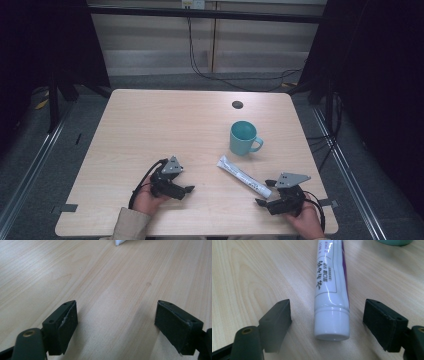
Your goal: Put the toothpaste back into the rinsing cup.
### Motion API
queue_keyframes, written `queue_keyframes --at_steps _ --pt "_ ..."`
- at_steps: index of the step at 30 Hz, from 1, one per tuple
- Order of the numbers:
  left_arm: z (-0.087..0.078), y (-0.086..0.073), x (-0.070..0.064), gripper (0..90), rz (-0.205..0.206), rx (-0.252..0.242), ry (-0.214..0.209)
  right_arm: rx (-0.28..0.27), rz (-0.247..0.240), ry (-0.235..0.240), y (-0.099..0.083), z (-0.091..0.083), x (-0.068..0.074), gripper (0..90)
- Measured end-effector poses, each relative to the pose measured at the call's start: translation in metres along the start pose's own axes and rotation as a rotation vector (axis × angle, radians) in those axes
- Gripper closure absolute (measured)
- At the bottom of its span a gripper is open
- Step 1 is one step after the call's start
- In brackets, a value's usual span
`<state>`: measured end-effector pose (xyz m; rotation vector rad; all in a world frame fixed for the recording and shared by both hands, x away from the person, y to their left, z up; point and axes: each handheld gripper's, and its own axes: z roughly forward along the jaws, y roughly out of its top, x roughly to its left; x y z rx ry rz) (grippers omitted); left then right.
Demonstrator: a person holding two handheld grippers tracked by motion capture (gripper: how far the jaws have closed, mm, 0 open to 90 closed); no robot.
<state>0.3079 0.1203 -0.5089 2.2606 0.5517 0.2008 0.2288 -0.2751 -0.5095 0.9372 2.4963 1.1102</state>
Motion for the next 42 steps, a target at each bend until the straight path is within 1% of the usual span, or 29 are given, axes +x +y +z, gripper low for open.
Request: queue_keyframes --at_steps 3,6,7,9,10,11,12,13,14,15,16,17,18,19,20,21,22,23,24,25,26,27,28,29,30,31,33,41,42 --pt "0.0 0.0 0.0 18.2 -0.006 -0.004 0.0 0.0 0.001 0.001 0.0 0.0 0.0 20.9" --pt "0.0 0.0 0.0 18.3 -0.006 -0.005 -0.001 0.004 0.009 0.0 0.001 0.001 0.001 18.9" --pt "0.0 0.0 0.0 18.2 -0.005 -0.006 -0.001 0.013 0.02 -0.01 0.003 0.002 0.002 18.8" --pt "0.0 0.0 0.0 18.3 -0.006 -0.007 -0.001 0.023 0.023 -0.014 0.005 0.002 0.002 18.8" --pt "0.0 0.0 0.0 18.3 -0.005 -0.006 -0.001 0.053 0.033 -0.023 0.009 0.003 0.003 18.3" --pt "0.0 0.0 0.0 18.3 -0.005 -0.006 -0.001 0.053 0.033 -0.023 0.009 0.003 0.003 18.3" --pt "0.0 0.0 0.0 18.3 -0.004 -0.007 -0.003 0.09 0.069 -0.017 0.015 0.004 0.002 18.1" --pt "0.0 0.0 0.0 18.3 -0.004 -0.007 -0.003 0.09 0.069 -0.017 0.015 0.004 0.002 18.1" --pt "0.0 0.0 0.0 18.3 -0.005 -0.007 -0.002 0.125 0.119 -0.007 0.022 0.005 0.0 19.6" --pt "0.0 0.0 0.0 18.2 -0.005 -0.007 -0.002 0.125 0.119 -0.007 0.022 0.005 0.0 19.6" --pt "0.0 0.0 0.0 18.3 -0.005 -0.007 -0.003 0.148 0.161 0.014 0.027 0.005 -0.002 21.1" --pt "0.0 0.0 0.0 18.3 -0.005 -0.007 -0.003 0.148 0.161 0.014 0.027 0.005 -0.002 21.1" --pt "0.0 0.0 0.0 18.3 -0.001 -0.004 -0.003 0.148 0.175 0.026 0.029 0.006 -0.003 22.1" --pt "0.0 0.0 0.0 18.3 -0.005 -0.007 -0.002 0.157 0.179 0.028 0.032 0.007 -0.003 22.1" --pt "0.0 0.0 0.0 18.3 -0.005 -0.006 -0.002 0.183 0.167 0.018 0.037 0.009 -0.003 22.6" --pt "0.0 0.0 0.0 18.3 -0.005 -0.006 -0.002 0.183 0.167 0.018 0.037 0.009 -0.003 22.6" --pt "0.0 0.0 0.0 18.3 -0.005 -0.007 -0.003 0.205 0.173 0.019 0.043 0.011 -0.002 22.6" --pt "0.0 0.0 0.0 18.3 -0.005 -0.007 -0.003 0.205 0.173 0.019 0.043 0.011 -0.002 22.6" --pt "0.0 0.0 0.0 18.3 -0.005 -0.007 -0.003 0.221 0.16 0.026 0.049 0.013 -0.002 23.7" --pt "0.0 0.0 0.0 18.3 -0.005 -0.007 -0.003 0.221 0.16 0.026 0.049 0.013 -0.002 23.7" --pt "0.0 0.0 0.0 18.3 -0.005 -0.007 -0.002 0.24 0.13 0.017 0.055 0.015 -0.001 24.9" --pt "0.0 0.0 0.0 18.3 -0.005 -0.007 -0.002 0.24 0.13 0.017 0.055 0.015 -0.001 24.9" --pt "0.0 0.0 0.0 18.3 -0.004 -0.007 -0.003 0.261 0.125 0.017 0.061 0.016 0.0 26.4" --pt "0.0 0.0 0.0 18.3 -0.004 -0.007 -0.003 0.261 0.125 0.017 0.061 0.016 0.0 26.4" --pt "0.0 0.0 0.0 18.3 -0.005 -0.006 -0.002 0.292 0.121 0.016 0.067 0.018 0.001 27.6" --pt "0.0 0.0 0.0 18.3 -0.005 -0.006 -0.002 0.292 0.121 0.016 0.067 0.018 0.001 27.6" --pt "0.0 0.0 0.0 18.3 -0.005 -0.006 -0.002 0.326 0.095 0.004 0.075 0.024 0.002 28.7" --pt "0.0 0.0 0.0 18.3 -0.004 -0.007 -0.003 0.387 0.064 -0.001 0.093 0.037 0.004 30.5" --pt "0.0 0.0 0.0 18.3 -0.005 -0.007 -0.002 0.398 0.054 -0.004 0.095 0.039 0.004 30.7"
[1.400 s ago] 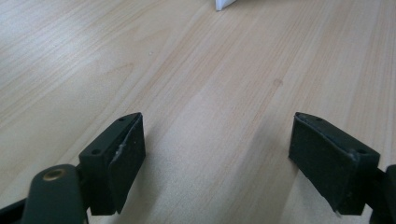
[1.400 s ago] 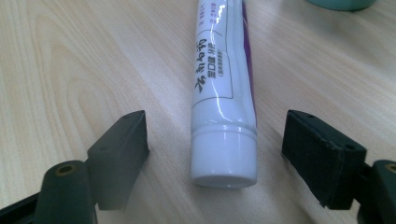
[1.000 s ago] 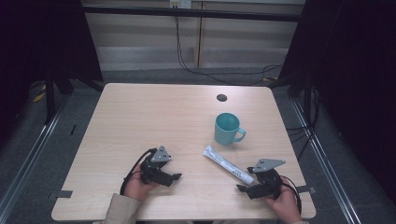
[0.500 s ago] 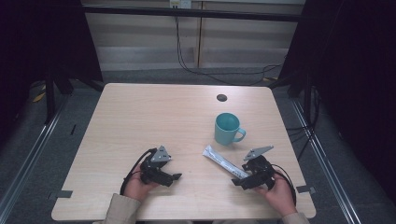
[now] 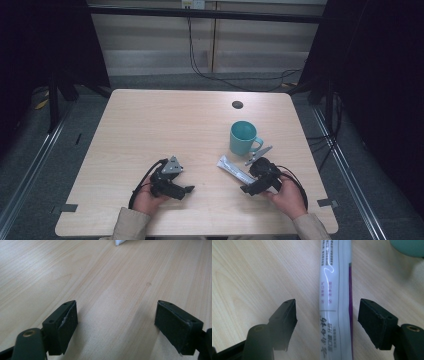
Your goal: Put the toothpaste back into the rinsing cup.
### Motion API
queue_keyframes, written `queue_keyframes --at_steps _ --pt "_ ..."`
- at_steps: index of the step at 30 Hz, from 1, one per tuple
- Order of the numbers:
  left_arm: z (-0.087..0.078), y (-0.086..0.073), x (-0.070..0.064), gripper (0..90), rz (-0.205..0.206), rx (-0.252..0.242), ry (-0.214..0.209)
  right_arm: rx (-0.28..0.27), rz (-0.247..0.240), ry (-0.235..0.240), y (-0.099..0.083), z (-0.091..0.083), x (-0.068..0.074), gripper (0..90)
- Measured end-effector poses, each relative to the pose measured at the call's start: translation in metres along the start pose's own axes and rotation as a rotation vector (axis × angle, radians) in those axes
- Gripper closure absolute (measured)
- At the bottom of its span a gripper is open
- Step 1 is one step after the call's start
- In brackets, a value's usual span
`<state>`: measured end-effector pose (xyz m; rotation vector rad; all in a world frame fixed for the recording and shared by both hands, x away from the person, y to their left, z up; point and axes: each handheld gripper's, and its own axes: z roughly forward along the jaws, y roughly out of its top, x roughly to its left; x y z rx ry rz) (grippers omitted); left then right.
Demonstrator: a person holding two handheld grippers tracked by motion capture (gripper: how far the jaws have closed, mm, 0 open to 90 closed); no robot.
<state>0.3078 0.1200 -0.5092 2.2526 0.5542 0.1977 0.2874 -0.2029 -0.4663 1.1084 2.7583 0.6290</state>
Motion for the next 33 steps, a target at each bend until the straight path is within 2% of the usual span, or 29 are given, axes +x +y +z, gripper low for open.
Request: queue_keyframes --at_steps 5,13,33 --pt "0.0 0.0 0.0 18.3 0.0 0.001 0.0 0.039 -0.027 -0.016 0.01 0.003 0.001 31.4" --pt "0.0 0.0 0.0 18.3 0.0 0.001 0.001 0.081 -0.03 -0.026 0.02 0.005 -0.002 32.1" --pt "0.0 0.0 0.0 18.3 -0.002 0.0 0.001 0.158 -0.083 -0.046 0.04 0.016 -0.006 34.4"
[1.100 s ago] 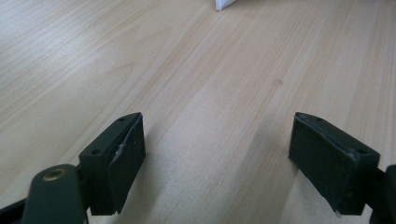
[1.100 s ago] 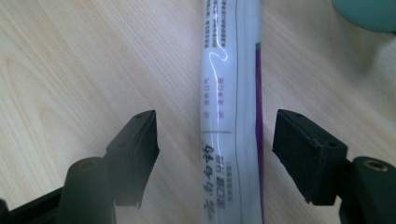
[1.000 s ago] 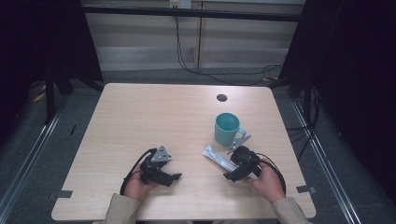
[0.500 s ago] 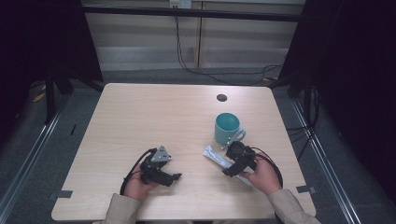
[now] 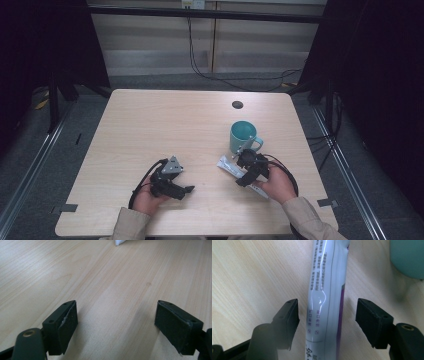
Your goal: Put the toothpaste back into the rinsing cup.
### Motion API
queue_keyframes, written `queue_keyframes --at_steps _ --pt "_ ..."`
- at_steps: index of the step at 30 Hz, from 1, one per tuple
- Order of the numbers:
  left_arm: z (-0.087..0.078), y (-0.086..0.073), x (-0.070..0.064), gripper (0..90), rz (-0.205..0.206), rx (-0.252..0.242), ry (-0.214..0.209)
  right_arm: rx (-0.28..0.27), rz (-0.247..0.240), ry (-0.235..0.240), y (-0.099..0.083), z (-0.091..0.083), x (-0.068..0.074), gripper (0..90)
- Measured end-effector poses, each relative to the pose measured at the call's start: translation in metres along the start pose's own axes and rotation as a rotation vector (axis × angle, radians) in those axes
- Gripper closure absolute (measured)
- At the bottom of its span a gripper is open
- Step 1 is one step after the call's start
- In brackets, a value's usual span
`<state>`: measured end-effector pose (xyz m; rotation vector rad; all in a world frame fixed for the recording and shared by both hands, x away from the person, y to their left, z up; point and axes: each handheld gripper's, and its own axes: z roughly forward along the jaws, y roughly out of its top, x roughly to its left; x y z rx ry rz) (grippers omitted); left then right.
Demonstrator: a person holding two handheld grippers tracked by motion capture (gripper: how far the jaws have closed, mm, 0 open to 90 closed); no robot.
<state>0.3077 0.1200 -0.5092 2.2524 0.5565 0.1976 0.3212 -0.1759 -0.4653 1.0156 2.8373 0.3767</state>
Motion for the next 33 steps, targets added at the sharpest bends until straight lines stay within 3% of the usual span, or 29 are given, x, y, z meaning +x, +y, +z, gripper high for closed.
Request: queue_keyframes --at_steps 18,29,33 --pt "0.0 0.0 0.0 18.3 0.001 0.0 0.0 0.028 -0.021 -0.012 0.0061 0.0076 0.003 37.6" --pt "-0.0003 0.0001 0.0002 18.3 0.005 0.005 0.001 0.034 -0.002 0.04 0.0071 0.0076 0.0014 48.8" --pt "-0.0001 0.0001 -0.0001 18.3 0.0 0.003 0.0 0.047 -0.005 0.038 0.0079 0.0065 -0.0002 54.9"
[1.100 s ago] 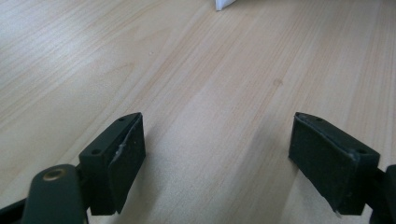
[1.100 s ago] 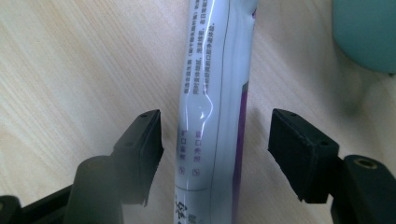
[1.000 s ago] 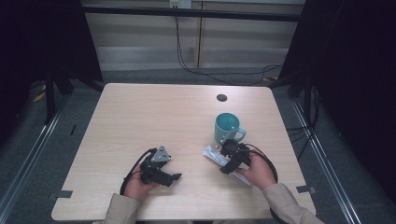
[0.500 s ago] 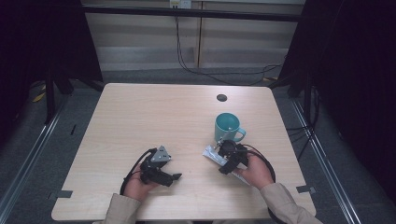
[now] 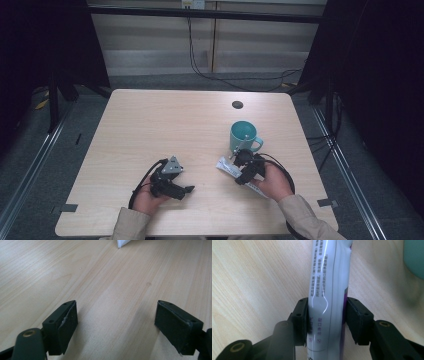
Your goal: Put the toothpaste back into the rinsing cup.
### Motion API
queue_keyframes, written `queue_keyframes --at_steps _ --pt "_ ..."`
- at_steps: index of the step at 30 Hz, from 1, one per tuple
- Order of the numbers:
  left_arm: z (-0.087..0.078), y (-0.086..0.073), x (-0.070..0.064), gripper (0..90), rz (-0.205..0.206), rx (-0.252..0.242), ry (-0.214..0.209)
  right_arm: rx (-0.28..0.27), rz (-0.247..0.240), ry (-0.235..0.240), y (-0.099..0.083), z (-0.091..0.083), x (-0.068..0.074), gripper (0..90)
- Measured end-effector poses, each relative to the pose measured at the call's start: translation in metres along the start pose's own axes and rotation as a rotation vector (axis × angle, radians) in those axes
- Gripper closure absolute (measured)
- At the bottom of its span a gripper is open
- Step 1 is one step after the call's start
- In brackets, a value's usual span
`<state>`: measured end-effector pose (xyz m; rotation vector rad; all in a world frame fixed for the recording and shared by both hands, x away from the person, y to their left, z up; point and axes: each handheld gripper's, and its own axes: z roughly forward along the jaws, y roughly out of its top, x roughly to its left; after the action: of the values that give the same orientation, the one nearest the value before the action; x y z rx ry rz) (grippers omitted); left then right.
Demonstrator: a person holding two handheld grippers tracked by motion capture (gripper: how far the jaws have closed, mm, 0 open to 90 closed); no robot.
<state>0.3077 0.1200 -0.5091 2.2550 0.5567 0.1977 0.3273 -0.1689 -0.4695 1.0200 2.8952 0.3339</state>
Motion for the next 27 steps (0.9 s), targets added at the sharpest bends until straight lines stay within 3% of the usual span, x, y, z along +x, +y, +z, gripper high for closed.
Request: queue_keyframes --at_steps 11,13,14,16,19,27 --pt "0.0 0.0 0.0 18.3 0.0 0.0 0.0 0.063 -0.011 -0.019 0.009 0.0 0.004 60.3" --pt "0.0 0.0 0.0 18.3 0.0 0.0 0.0 0.065 -0.002 -0.033 0.009 0.0 0.006 65.4" --pt "0.0 0.0 0.0 18.3 0.002 0.002 0.001 0.069 -0.01 -0.051 0.01 -0.001 0.007 72.5" --pt "0.0 0.0 0.0 18.3 -0.001 -0.002 0.0 0.06 0.012 -0.048 0.009 -0.003 0.006 76.0" --pt "0.0 0.0 0.0 18.3 0.001 -0.002 0.0 0.019 0.03 -0.006 0.003 -0.004 0.0 77.0" --pt "0.0 0.0 0.0 18.3 0.0 -0.001 0.0 -0.026 0.027 -0.012 0.0 -0.008 0.001 77.2"
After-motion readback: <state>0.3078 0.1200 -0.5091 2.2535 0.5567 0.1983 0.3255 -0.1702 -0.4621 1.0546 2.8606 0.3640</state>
